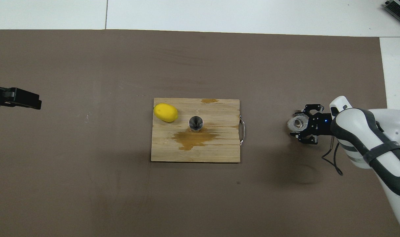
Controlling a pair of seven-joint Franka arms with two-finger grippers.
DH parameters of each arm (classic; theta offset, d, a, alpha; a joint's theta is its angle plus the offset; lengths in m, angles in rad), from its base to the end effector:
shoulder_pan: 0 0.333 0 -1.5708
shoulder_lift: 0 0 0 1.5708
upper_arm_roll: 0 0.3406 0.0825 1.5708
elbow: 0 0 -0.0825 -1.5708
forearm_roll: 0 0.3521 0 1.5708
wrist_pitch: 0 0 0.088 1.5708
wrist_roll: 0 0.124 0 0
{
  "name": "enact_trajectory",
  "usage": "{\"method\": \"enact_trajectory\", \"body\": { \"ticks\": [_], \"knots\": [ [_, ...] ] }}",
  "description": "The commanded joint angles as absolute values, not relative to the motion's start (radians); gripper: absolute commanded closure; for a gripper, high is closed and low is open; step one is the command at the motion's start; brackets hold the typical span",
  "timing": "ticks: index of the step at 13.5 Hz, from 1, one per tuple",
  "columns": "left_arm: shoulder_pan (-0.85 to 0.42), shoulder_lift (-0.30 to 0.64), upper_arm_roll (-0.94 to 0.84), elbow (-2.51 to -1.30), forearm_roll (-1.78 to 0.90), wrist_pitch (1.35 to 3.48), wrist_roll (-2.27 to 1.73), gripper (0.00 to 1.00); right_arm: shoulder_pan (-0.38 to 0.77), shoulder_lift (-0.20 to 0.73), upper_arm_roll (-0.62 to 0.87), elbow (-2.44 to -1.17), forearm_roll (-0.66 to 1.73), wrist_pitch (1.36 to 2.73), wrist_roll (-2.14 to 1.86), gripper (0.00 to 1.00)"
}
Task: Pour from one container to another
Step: 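Close the right gripper around the small white cup and lift it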
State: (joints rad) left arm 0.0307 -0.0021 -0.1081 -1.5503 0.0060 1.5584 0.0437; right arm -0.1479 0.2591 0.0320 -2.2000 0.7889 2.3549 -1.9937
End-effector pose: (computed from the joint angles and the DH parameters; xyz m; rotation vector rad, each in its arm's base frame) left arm 0.5197 -0.0396 0.6411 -3.1298 0.1896 -0.0161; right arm 0.5321 -0.0439 0.2924 -2.1978 -1.6304 -0.5768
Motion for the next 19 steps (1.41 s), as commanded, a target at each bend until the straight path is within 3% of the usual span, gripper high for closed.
{"method": "enact_trajectory", "body": {
  "ticks": [1,4,8,11,19],
  "knots": [
    [0.028,-0.034,-0.098,-1.589,-0.002,1.575,0.07,0.0,-0.144,0.253,0.041,-2.21,0.824,2.365,-2.029,0.47],
    [0.031,-0.031,-0.095,-1.578,-0.008,1.566,0.089,0.0,-0.132,0.241,0.041,-2.209,0.824,2.365,-2.023,0.57],
    [0.029,-0.029,-0.095,-1.578,-0.008,1.566,0.092,0.0,-0.13,0.235,0.041,-2.209,0.824,2.365,-2.019,0.53],
    [0.026,-0.026,-0.095,-1.578,-0.006,1.566,0.086,0.0,-0.13,0.235,0.043,-2.206,0.824,2.365,-2.017,0.6],
    [0.029,-0.026,-0.097,-1.578,-0.006,1.574,0.091,0.0,-0.085,0.193,0.044,-2.184,0.815,2.359,-1.919,0.62]
  ]
}}
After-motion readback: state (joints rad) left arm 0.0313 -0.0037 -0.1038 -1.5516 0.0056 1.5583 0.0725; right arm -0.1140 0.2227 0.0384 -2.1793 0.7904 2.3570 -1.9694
